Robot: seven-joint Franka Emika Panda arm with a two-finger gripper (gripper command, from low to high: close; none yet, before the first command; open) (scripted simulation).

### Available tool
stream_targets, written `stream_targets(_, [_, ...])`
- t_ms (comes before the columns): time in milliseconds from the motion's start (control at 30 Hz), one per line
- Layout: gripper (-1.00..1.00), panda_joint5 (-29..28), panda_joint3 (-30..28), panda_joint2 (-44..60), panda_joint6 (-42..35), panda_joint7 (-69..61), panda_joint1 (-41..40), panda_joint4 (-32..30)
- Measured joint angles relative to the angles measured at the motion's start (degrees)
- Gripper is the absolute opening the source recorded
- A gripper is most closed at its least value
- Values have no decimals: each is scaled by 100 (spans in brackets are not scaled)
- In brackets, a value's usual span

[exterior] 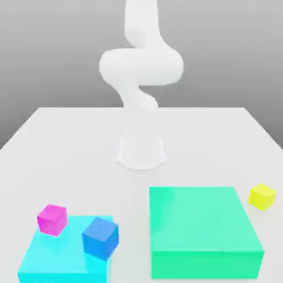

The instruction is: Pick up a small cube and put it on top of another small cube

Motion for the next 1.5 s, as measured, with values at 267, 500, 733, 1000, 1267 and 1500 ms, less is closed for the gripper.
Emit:
stream_targets(267, [0, -91, 448, 1689, 286, -82, 296, 372])
stream_targets(500, [0, -322, 865, 3142, 531, -44, 554, 691])
stream_targets(733, [0, -690, 1116, 4615, 764, 86, 1041, 1013])
stream_targets(1000, [0, -1088, 1270, 6303, 1022, 214, 1588, 1384])
stream_targets(1267, [-100, -1473, 1082, 7881, 1716, 406, 2076, 1760])
stream_targets(1500, [-100, -1452, 1084, 7868, 1706, 389, 2079, 1756])
